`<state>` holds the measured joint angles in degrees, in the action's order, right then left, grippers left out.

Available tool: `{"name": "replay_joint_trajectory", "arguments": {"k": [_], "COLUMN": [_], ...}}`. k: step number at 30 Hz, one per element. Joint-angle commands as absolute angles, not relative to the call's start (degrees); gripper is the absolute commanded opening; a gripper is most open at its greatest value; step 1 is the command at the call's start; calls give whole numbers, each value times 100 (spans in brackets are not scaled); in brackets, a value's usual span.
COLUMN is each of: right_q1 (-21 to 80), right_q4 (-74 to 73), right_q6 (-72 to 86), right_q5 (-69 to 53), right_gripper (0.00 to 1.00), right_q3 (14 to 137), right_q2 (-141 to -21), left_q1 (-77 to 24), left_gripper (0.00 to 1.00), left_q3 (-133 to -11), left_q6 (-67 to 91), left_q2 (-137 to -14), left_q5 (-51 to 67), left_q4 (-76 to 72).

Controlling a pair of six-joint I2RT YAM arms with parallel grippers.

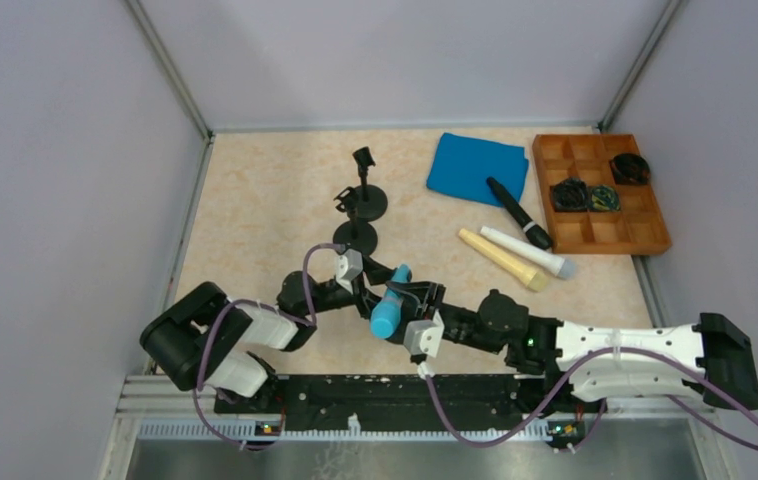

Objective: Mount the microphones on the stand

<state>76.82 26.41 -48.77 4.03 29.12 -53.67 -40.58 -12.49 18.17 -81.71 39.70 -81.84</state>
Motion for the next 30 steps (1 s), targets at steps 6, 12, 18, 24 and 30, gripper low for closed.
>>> {"name": "replay_joint_trajectory", "arguments": {"k": [6, 12, 18, 24, 30], "right_q1": [7675, 7675, 7677, 7674, 7673], "right_q4": [2856, 2827, 2609, 2385, 2326], "right_q6": [-4712, -4707, -4719, -4720, -4737], "right_q5": [390, 263, 145, 90, 80], "right_gripper": [0, 0, 0, 0, 0], "right_q3": [2851, 2811, 2800, 2765, 2704], "right_q2": [-5120, -5085, -5001, -4847, -4766], "left_q1": [-4052, -4052, -4052, -4052, -4056], "left_gripper": [69, 52, 28, 58, 63], "left_q3": [-1139, -1091, -1085, -1136, -1222], "left_q6": [2291, 2490, 2522, 2818, 3057], "left_q2": [-8476, -8608, -8731, -8959, -8992], "left_q5": [3973, 3885, 3835, 3568, 3572], "left_q4": [-9477, -9597, -9777, -10209, -10273]}}
